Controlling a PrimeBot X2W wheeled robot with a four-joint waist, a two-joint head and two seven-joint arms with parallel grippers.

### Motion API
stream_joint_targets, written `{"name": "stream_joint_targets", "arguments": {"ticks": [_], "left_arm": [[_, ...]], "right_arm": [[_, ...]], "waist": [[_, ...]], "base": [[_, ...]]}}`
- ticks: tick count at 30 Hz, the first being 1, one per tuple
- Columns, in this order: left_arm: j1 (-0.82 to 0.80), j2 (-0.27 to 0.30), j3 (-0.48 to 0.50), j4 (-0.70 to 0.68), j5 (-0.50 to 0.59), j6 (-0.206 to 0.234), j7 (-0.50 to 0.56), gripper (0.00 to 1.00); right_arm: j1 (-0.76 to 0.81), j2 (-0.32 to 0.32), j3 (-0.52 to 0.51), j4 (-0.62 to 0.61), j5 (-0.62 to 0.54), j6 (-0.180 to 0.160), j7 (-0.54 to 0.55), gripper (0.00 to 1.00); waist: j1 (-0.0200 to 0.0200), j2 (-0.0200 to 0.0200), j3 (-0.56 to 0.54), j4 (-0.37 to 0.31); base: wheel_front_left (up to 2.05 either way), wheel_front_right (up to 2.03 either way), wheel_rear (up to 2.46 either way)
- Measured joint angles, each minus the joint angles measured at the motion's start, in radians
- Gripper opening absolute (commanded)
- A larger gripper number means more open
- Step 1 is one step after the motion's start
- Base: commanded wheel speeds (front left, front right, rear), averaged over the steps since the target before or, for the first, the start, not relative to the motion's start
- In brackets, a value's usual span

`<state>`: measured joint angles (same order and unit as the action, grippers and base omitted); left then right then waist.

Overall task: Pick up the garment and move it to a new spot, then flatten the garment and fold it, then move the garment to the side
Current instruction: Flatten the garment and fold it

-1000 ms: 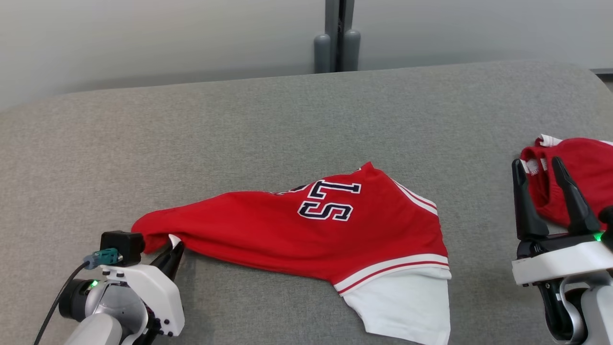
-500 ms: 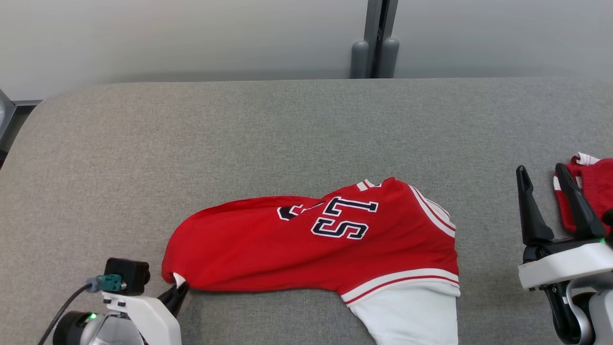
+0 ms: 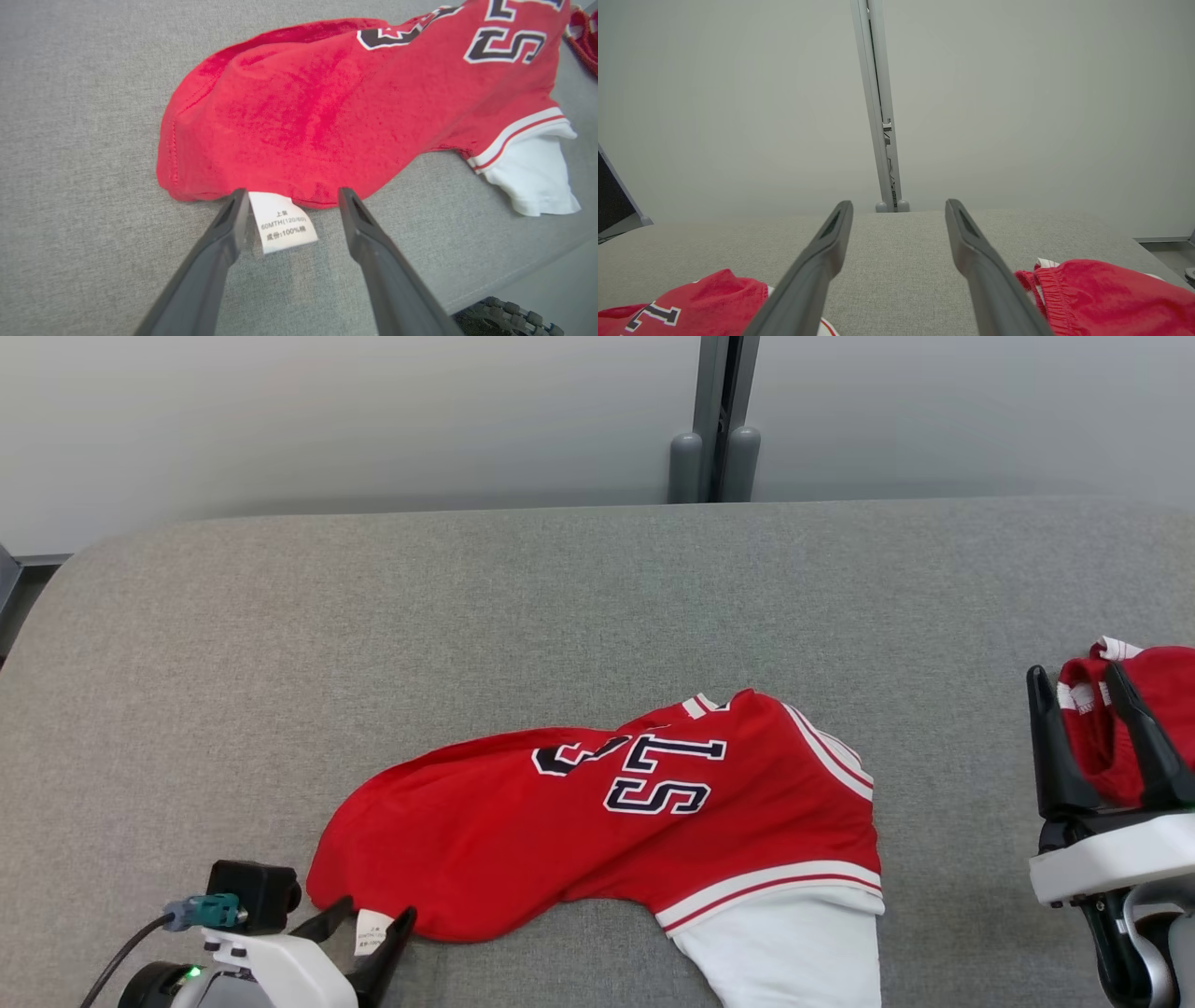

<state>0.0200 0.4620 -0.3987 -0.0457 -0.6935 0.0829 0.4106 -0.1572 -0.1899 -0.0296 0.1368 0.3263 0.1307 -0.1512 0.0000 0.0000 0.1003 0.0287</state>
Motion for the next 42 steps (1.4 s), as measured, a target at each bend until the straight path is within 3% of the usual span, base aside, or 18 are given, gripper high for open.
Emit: {"name": "stream_joint_targets", "arguments": {"ticks": [10,14,22,35,36,37,40,42], "left_arm": [[0.021,0.020,0.138,-0.115,0.059,0.116,-0.166,1.00],[0.038,-0.007,0.135,-0.045,0.053,0.120,-0.193,1.00],[-0.002,-0.058,0.128,0.161,-0.013,0.073,-0.192,1.00],[-0.128,-0.122,0.106,0.456,-0.120,-0.054,-0.138,1.00],[-0.133,-0.124,0.105,0.465,-0.120,-0.058,-0.140,0.97],[-0.137,-0.125,0.105,0.475,-0.120,-0.065,-0.146,0.66],[-0.148,-0.128,0.109,0.490,-0.119,-0.074,-0.188,0.00],[-0.154,-0.124,0.111,0.489,-0.105,-0.074,-0.218,0.00]], "right_arm": [[0.009,0.012,-0.010,-0.030,-0.011,0.000,-0.025,1.00],[0.010,0.021,-0.003,-0.035,-0.014,0.000,-0.026,1.00],[0.008,0.017,0.012,-0.036,-0.013,0.000,-0.025,1.00],[-0.014,0.008,0.069,-0.031,-0.002,0.000,-0.024,1.00],[-0.015,0.007,0.070,-0.029,-0.001,0.000,-0.025,1.00],[-0.015,0.007,0.070,-0.028,-0.001,0.000,-0.026,1.00],[-0.015,0.007,0.072,-0.025,-0.001,0.000,-0.026,1.00],[-0.015,0.007,0.076,-0.022,-0.001,0.000,-0.027,1.00]], "waist": [[0.0000,0.0000,-0.032,-0.009],[0.0000,0.0000,-0.035,-0.017],[0.0001,0.0000,-0.022,-0.035],[0.0000,0.0000,0.002,-0.070],[0.0000,0.0001,0.002,-0.071],[0.0000,0.0000,0.002,-0.071],[0.0000,0.0000,0.001,-0.069],[0.0000,0.0000,0.000,-0.064]], "base": [[0.00,0.00,0.00],[0.00,0.00,0.00],[0.00,0.00,0.00],[0.00,0.00,0.00],[0.00,0.00,0.00],[0.00,0.00,0.00],[0.00,0.00,0.00],[0.00,0.00,0.00]]}}
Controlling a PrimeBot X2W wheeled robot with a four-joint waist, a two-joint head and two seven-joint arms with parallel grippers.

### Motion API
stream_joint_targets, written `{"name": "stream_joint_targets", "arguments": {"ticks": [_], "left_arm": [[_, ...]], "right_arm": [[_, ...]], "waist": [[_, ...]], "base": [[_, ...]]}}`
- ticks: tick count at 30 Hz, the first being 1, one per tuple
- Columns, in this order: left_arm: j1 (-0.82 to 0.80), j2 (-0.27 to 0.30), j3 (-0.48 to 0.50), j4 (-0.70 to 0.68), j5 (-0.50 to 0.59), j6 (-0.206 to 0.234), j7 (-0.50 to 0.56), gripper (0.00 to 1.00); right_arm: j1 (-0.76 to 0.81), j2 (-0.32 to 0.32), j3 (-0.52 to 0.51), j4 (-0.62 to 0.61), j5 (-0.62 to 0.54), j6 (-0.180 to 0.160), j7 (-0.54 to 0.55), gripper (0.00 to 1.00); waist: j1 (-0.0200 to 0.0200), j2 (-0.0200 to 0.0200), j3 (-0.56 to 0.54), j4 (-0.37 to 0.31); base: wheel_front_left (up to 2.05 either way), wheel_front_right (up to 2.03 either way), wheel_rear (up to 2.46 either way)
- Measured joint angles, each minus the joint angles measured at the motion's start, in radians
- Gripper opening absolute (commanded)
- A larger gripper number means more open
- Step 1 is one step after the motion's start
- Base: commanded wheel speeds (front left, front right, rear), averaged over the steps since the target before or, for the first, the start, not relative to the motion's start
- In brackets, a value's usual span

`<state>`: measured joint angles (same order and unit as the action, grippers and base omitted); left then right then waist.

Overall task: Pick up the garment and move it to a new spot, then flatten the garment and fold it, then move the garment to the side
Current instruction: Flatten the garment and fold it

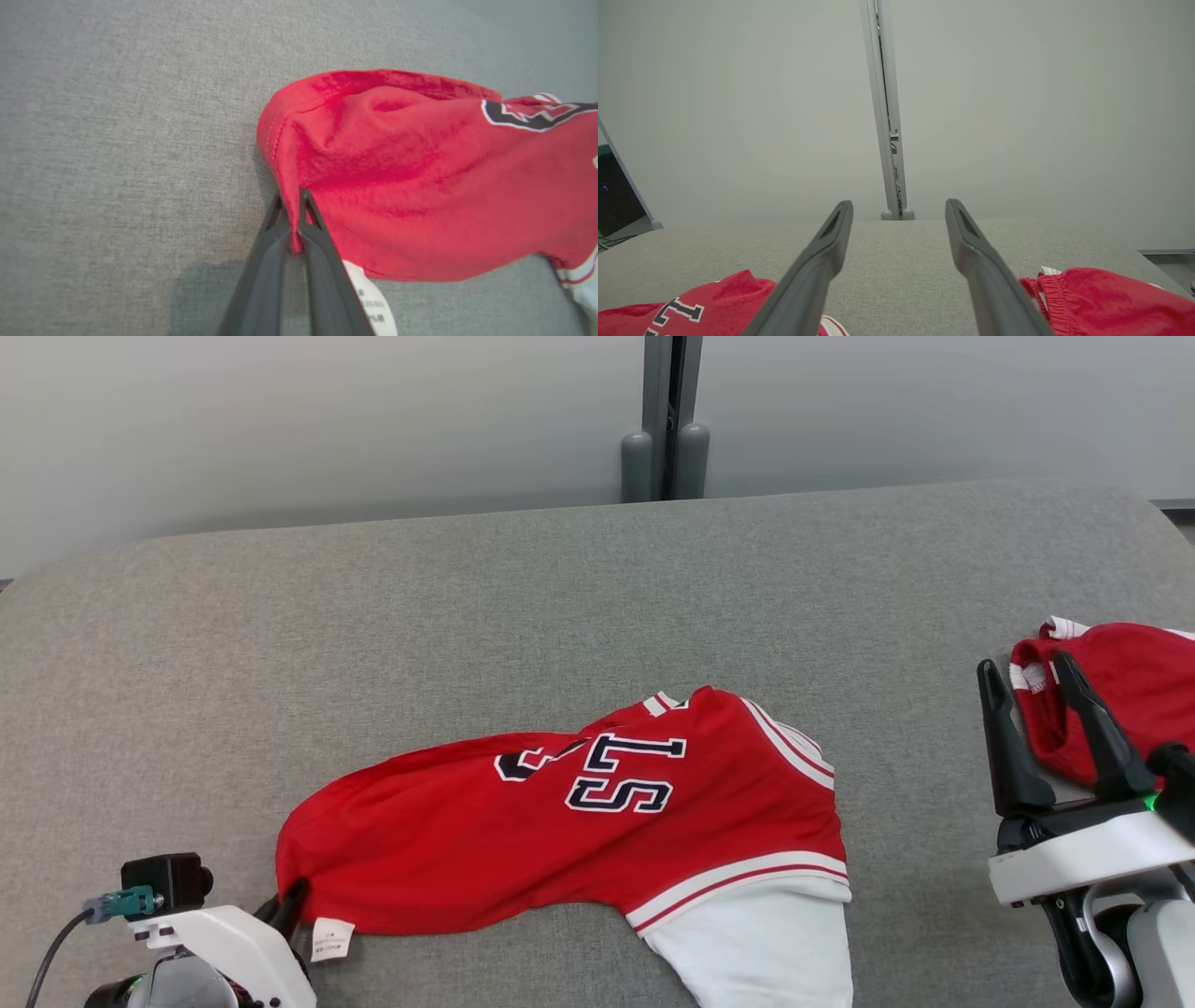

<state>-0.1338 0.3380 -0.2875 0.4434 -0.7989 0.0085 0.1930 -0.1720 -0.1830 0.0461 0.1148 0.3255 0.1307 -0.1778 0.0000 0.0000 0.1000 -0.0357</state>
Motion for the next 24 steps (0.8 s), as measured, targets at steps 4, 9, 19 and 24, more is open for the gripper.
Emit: {"name": "stream_joint_targets", "arguments": {"ticks": [4,9,19,24], "left_arm": [[-0.001,0.015,-0.003,-0.019,0.035,0.015,-0.037,0.00],[0.009,0.051,-0.033,-0.075,0.119,0.084,-0.049,0.08],[0.053,0.063,-0.070,-0.107,0.183,0.169,-0.038,1.00],[0.059,0.086,-0.008,-0.206,0.188,0.200,-0.146,1.00]], "right_arm": [[0.000,0.003,0.003,0.001,0.000,0.000,0.000,1.00],[0.002,0.003,0.002,0.008,0.001,0.000,-0.005,1.00],[0.003,0.000,0.007,0.014,-0.001,0.000,-0.004,1.00],[0.004,-0.003,0.004,0.017,-0.001,0.000,-0.007,1.00]], "waist": [[0.0000,0.0000,-0.005,0.010],[0.0000,0.0000,-0.013,0.032],[0.0000,0.0000,-0.020,0.048],[-0.0001,0.0000,-0.028,0.047]], "base": [[0.00,0.00,0.00],[0.00,0.00,0.00],[0.00,0.00,0.00],[0.00,0.00,0.00]]}}
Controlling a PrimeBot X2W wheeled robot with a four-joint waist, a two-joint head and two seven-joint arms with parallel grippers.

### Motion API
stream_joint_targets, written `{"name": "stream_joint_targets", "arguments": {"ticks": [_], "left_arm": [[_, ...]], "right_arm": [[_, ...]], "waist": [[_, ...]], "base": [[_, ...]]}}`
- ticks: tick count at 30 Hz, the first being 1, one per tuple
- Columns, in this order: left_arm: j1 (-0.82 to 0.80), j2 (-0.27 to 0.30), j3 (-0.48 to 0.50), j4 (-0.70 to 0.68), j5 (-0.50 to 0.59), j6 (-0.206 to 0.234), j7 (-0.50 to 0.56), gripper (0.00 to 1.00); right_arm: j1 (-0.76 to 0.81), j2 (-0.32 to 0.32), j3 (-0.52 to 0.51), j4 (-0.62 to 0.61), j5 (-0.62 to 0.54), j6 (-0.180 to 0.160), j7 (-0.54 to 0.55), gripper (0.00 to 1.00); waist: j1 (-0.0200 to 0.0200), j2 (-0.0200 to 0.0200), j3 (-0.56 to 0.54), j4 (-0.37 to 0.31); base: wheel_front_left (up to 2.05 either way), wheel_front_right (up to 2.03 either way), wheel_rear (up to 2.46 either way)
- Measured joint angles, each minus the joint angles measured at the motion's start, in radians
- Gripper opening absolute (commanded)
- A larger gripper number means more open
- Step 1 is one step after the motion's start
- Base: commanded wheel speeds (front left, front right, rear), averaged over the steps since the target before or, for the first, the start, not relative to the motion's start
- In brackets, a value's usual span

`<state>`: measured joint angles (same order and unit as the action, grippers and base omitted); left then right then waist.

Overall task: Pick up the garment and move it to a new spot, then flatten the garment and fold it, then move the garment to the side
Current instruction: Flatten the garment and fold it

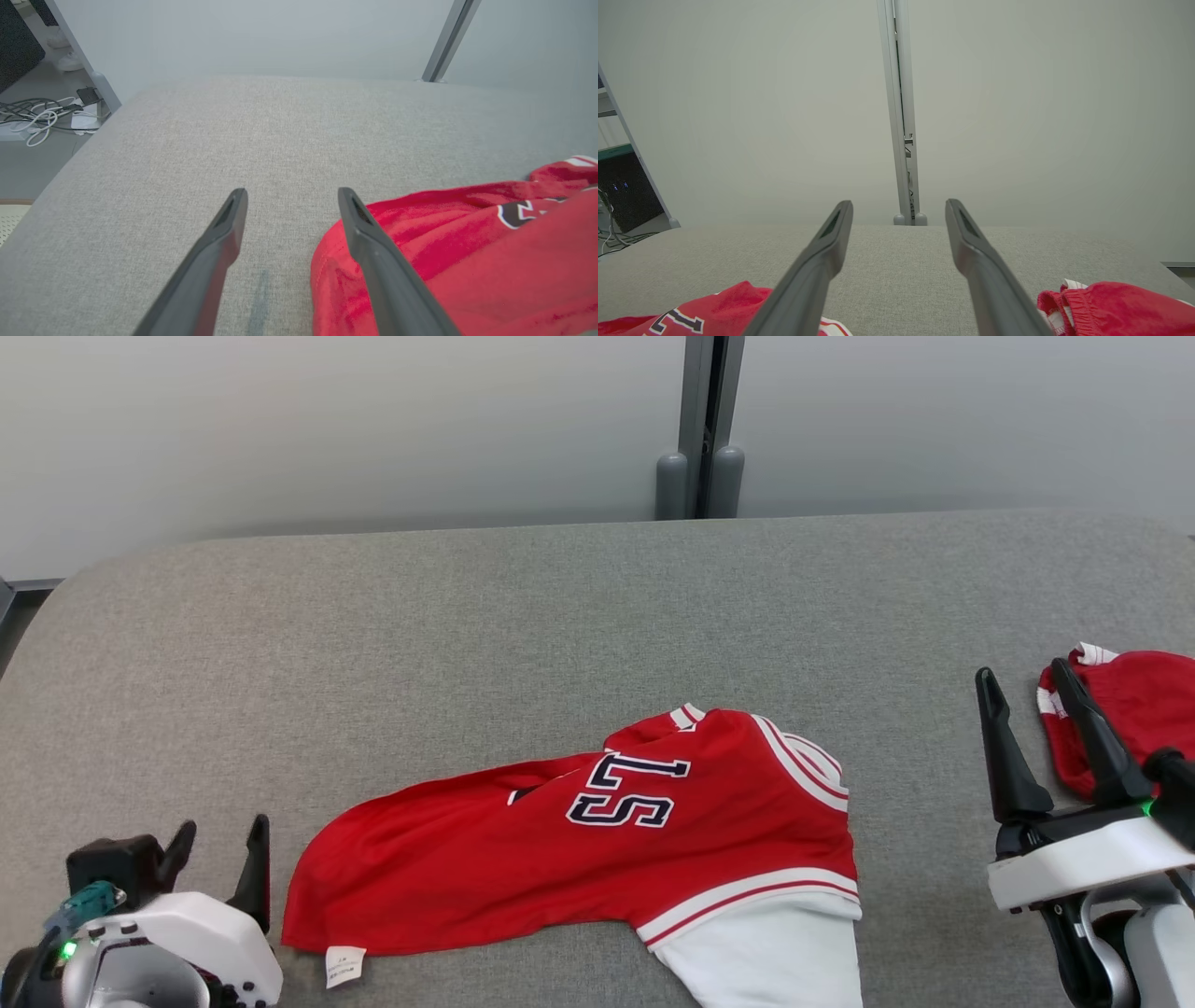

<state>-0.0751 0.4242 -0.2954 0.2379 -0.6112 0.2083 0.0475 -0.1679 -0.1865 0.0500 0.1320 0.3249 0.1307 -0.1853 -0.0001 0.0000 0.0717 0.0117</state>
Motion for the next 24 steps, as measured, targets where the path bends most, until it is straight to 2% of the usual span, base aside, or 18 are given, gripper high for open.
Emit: {"name": "stream_joint_targets", "arguments": {"ticks": [7,13,24], "left_arm": [[0.003,-0.001,0.038,-0.171,0.033,0.040,-0.122,1.00],[0.028,-0.003,0.035,-0.262,0.069,0.044,-0.206,1.00],[0.119,-0.072,0.036,-0.257,0.082,0.053,-0.296,1.00]], "right_arm": [[0.004,0.008,0.023,-0.012,-0.001,0.000,-0.010,1.00],[0.014,0.010,0.032,-0.016,-0.002,0.000,-0.023,1.00],[0.080,0.018,0.054,-0.011,-0.008,0.000,-0.046,1.00]], "waist": [[0.0001,0.0000,-0.016,-0.006],[0.0001,0.0000,-0.040,-0.023],[0.0001,0.0000,-0.066,-0.063]], "base": [[0.00,0.00,0.00],[0.00,0.00,0.00],[0.00,0.00,0.00]]}}
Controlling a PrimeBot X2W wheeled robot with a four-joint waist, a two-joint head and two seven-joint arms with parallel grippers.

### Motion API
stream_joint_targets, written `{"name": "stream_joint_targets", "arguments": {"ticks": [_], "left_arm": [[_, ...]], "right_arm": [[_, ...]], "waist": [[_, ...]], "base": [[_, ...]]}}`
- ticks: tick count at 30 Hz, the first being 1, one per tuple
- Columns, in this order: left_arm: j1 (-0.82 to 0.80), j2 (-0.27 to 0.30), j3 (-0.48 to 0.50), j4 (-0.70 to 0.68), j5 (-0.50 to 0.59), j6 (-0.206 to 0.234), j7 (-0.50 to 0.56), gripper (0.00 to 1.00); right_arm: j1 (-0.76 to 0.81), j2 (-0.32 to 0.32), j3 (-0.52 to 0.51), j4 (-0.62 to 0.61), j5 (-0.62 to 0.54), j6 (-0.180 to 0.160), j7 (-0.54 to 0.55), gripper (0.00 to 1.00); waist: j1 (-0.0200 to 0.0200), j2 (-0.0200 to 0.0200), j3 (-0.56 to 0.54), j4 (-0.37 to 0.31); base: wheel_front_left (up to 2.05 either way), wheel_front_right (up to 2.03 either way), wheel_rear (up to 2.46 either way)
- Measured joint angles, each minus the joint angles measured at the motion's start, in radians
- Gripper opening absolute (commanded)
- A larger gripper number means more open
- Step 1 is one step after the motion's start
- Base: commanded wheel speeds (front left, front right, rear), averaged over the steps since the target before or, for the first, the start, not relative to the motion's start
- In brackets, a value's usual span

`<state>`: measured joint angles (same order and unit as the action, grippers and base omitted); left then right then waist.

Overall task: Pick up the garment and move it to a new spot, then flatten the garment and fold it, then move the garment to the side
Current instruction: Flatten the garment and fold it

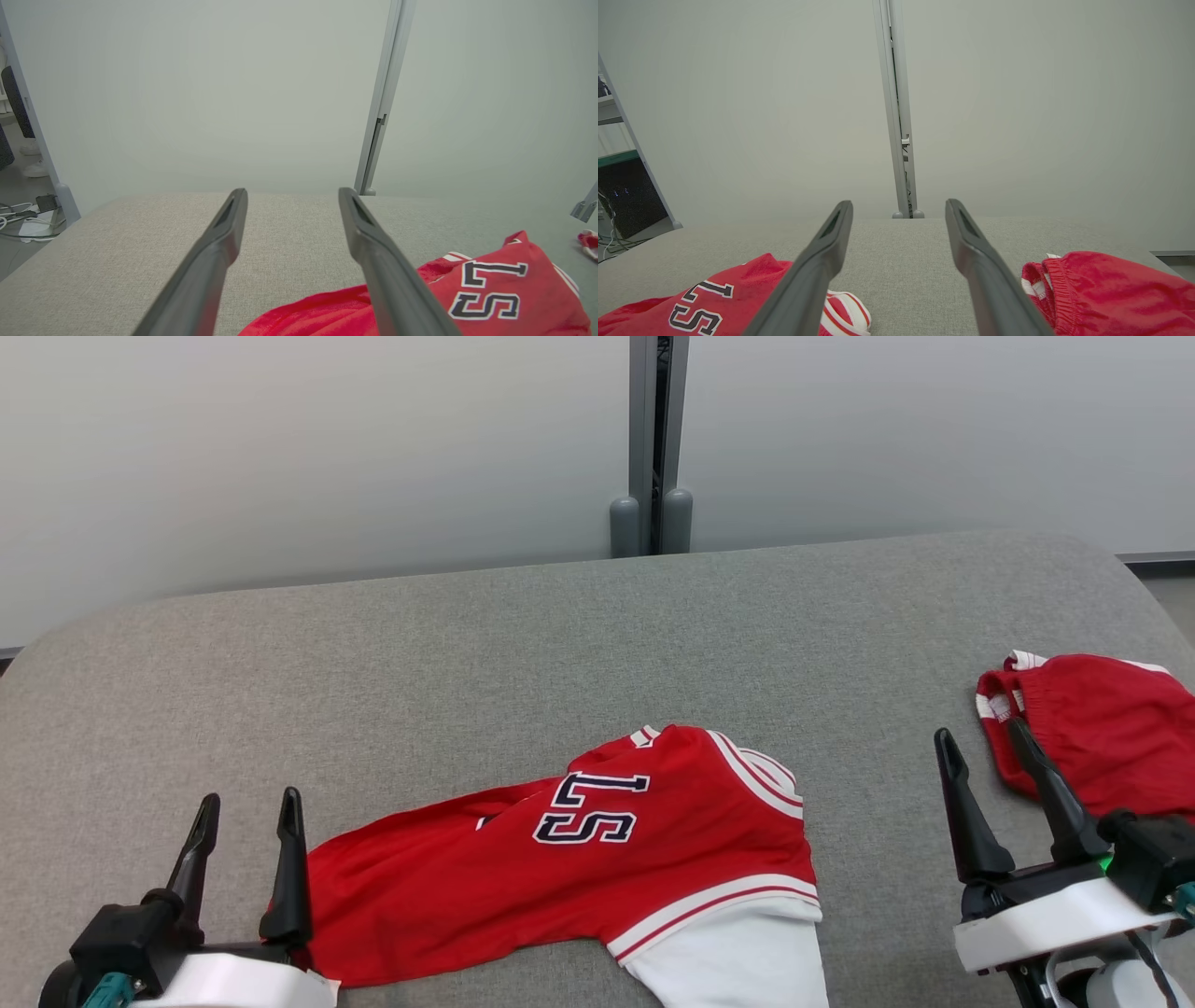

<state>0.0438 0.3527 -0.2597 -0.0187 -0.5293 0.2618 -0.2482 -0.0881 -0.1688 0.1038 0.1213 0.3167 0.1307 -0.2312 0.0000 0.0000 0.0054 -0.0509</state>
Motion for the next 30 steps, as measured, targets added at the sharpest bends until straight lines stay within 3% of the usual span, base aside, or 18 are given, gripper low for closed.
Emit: {"name": "stream_joint_targets", "arguments": {"ticks": [30], "left_arm": [[-0.007,-0.029,0.014,0.037,0.021,-0.033,-0.012,1.00]], "right_arm": [[-0.009,-0.009,0.007,0.001,-0.001,0.000,-0.015,1.00]], "waist": [[0.0000,0.0000,0.000,0.005]], "base": [[0.00,0.00,0.00]]}}
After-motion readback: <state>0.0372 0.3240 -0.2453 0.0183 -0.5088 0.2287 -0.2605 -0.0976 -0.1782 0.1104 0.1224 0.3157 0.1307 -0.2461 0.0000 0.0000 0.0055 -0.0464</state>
